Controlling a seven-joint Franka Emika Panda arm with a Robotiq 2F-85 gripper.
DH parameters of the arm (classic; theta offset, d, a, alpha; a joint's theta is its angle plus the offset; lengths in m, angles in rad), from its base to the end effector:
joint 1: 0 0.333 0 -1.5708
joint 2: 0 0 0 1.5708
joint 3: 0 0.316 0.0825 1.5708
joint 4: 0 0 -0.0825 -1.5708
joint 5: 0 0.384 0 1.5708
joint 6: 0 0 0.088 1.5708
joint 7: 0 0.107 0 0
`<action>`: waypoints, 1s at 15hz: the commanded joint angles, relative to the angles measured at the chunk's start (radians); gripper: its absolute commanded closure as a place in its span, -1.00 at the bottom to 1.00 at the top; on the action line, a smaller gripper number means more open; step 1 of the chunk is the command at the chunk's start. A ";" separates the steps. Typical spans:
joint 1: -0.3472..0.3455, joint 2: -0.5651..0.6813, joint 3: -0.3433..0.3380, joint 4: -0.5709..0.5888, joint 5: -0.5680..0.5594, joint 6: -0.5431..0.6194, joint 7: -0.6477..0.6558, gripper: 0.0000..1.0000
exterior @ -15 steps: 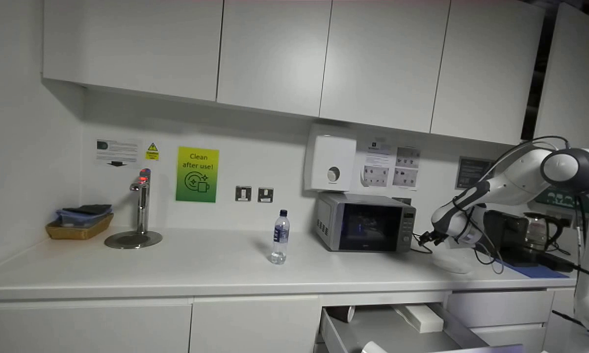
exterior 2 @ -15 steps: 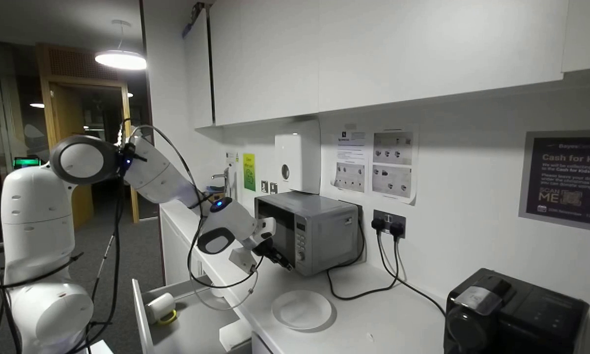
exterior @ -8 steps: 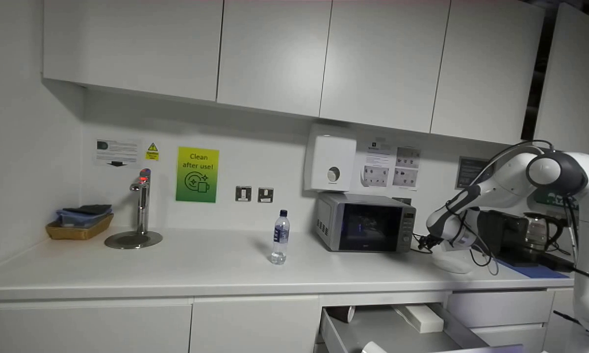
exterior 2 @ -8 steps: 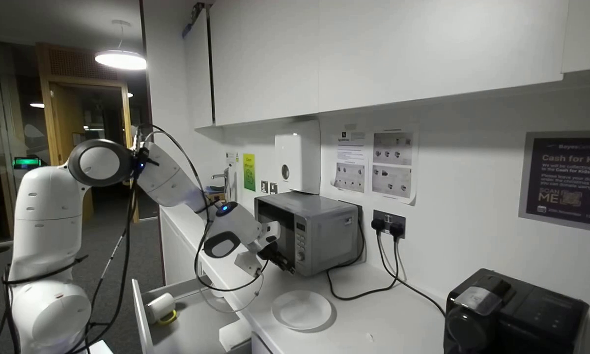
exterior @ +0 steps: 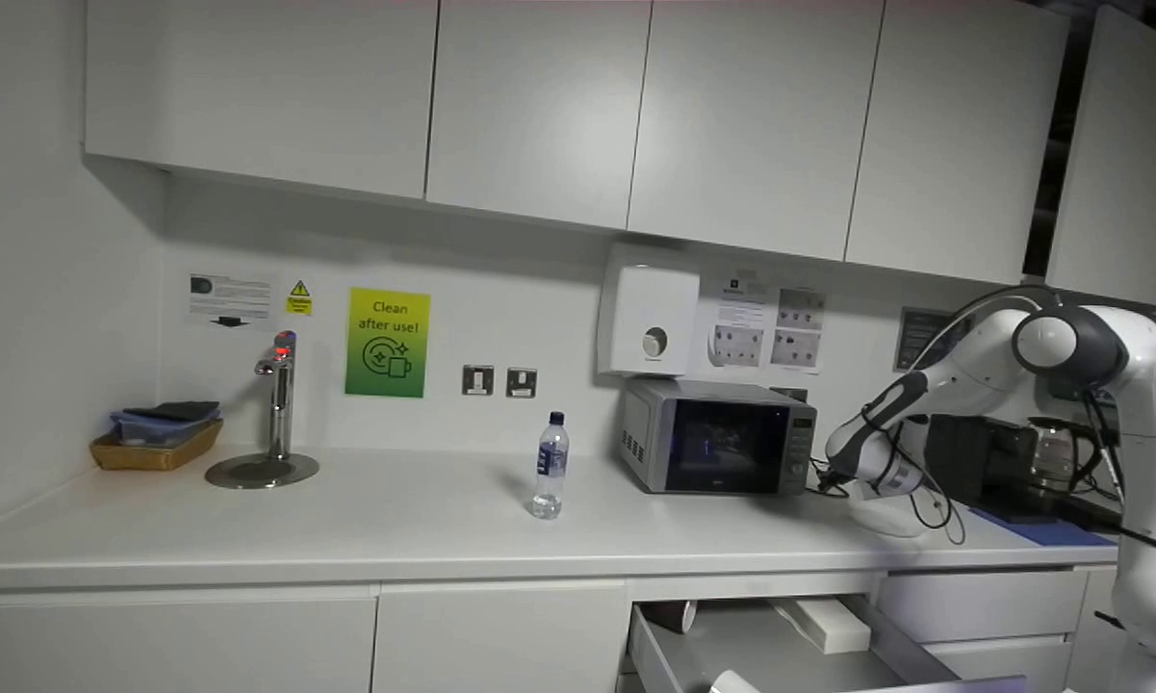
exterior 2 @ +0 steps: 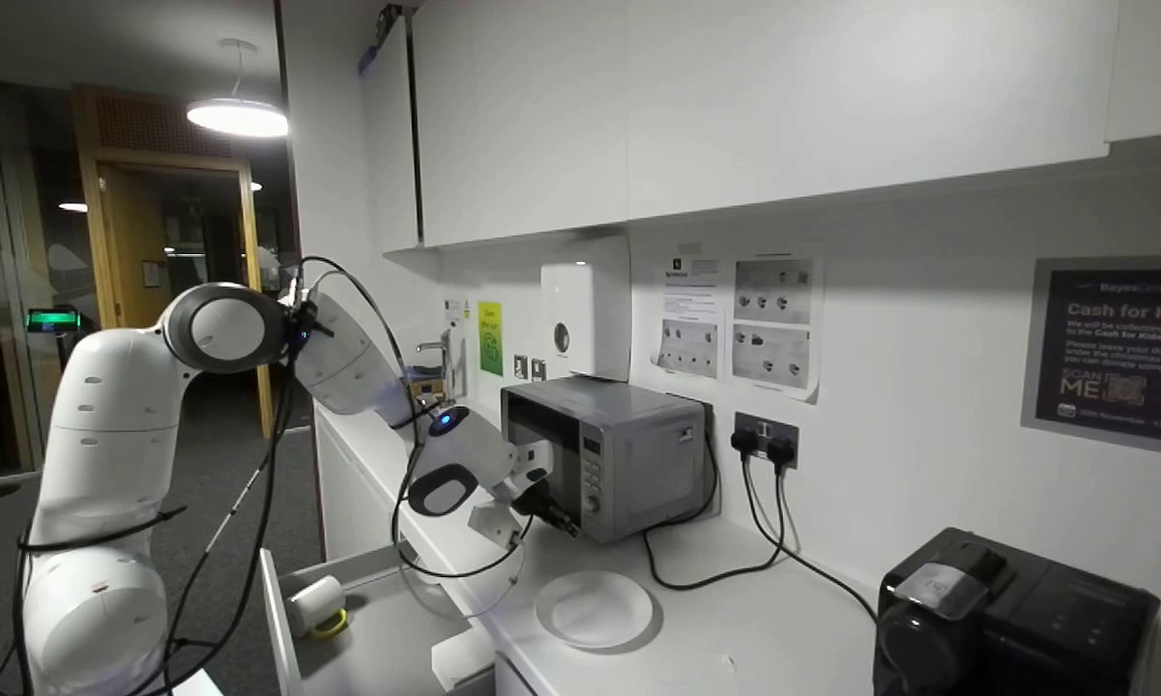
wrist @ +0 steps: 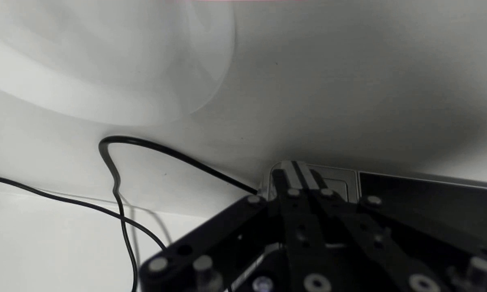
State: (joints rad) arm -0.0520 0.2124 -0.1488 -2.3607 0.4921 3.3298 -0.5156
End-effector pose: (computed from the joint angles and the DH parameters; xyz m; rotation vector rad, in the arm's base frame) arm 0.5297 -0.1576 0.3240 2.7462 -0.2600 1.0409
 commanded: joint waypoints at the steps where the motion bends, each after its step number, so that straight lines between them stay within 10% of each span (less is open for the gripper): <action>1: -0.117 0.037 0.113 0.032 -0.055 0.074 0.016 1.00; 8: -0.306 0.068 0.295 0.023 -0.223 0.170 0.121 1.00; 15: -0.292 0.062 0.271 0.026 -0.227 0.123 0.120 0.98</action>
State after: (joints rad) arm -0.3438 0.2742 0.1223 -2.3351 0.2651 3.4530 -0.3959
